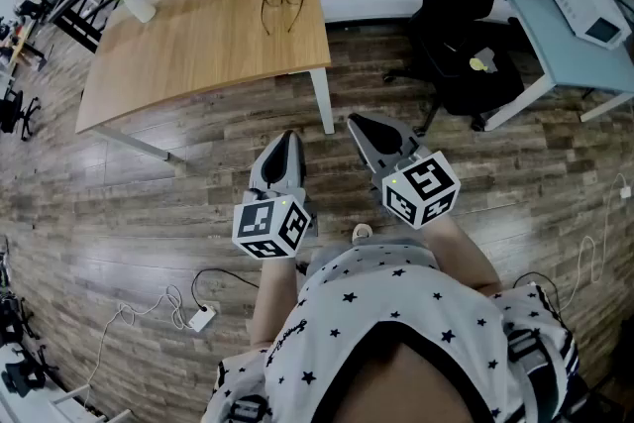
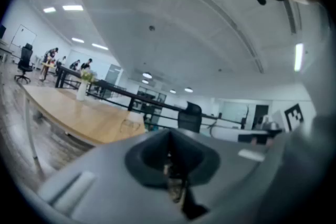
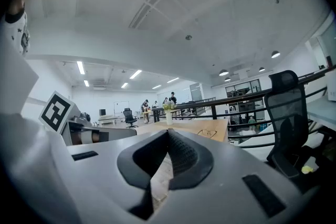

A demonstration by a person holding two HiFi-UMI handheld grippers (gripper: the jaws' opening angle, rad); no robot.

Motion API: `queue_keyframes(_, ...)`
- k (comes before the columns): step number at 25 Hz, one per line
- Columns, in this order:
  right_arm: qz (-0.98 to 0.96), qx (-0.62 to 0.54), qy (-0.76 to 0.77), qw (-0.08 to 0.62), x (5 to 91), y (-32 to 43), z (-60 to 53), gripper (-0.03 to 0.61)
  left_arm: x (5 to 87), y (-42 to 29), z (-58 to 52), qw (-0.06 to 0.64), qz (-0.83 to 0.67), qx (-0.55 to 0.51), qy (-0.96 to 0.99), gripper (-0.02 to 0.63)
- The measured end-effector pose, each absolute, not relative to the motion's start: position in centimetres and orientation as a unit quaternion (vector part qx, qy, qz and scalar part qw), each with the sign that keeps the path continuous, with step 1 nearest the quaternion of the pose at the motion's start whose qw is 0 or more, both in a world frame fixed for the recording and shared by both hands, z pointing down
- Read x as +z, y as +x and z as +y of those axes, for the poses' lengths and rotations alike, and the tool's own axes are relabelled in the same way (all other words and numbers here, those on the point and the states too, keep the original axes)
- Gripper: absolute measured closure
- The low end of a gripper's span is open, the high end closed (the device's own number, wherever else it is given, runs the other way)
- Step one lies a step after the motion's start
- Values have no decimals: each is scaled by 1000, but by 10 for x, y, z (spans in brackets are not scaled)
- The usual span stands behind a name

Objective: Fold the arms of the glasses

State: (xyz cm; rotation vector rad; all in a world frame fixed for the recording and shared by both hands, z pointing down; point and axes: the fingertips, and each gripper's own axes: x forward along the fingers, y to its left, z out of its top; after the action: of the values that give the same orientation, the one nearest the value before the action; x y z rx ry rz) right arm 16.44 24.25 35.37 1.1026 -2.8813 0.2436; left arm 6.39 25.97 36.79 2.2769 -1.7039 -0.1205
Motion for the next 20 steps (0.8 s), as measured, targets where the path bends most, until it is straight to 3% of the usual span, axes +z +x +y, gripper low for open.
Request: queue_keyframes(20,-931,71,358,25,351,171,232,560,367,59,249,150,-607,-47,779,609)
